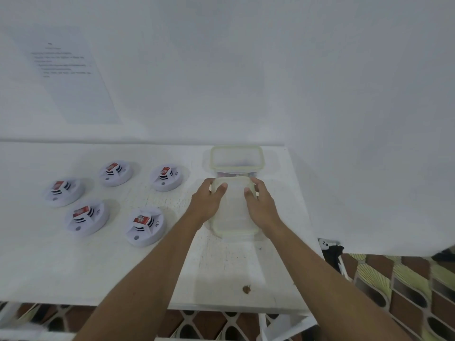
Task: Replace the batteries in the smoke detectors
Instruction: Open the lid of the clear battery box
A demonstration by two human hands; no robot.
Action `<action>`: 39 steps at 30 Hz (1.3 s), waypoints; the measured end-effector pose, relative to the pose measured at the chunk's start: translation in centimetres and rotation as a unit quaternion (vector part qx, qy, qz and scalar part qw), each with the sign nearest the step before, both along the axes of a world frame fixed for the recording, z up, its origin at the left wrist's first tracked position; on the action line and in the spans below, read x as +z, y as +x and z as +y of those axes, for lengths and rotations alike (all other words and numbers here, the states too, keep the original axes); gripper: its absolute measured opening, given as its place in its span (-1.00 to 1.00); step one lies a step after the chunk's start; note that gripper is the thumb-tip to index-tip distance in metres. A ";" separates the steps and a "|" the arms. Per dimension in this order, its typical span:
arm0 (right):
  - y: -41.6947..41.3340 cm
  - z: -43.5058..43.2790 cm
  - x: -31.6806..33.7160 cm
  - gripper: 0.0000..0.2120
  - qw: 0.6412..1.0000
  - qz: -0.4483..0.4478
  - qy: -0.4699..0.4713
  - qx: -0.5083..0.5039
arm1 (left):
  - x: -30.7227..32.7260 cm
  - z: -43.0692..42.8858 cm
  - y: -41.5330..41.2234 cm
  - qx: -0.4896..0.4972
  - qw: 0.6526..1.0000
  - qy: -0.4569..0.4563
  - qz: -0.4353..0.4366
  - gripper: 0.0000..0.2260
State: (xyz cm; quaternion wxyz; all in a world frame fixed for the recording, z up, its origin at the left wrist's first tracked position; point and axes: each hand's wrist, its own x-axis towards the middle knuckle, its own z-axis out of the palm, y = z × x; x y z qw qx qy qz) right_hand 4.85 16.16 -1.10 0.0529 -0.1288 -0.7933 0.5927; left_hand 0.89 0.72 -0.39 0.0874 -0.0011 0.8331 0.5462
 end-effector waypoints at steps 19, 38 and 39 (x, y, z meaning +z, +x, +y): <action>-0.6 0.8 0.9 -0.56 0.990 -0.042 0.059 0.118 | 1.3 -0.5 -1.7 -0.100 0.977 -0.162 0.092 -0.67; 0.3 1.9 -0.1 -0.61 0.989 -0.019 0.145 -0.013 | 0.1 -1.4 -1.1 0.000 0.999 -0.025 -0.036 -0.65; 0.2 2.0 -0.1 -0.61 0.989 -0.017 0.148 -0.007 | 0.2 -1.5 -1.2 -0.003 0.999 -0.017 -0.034 -0.61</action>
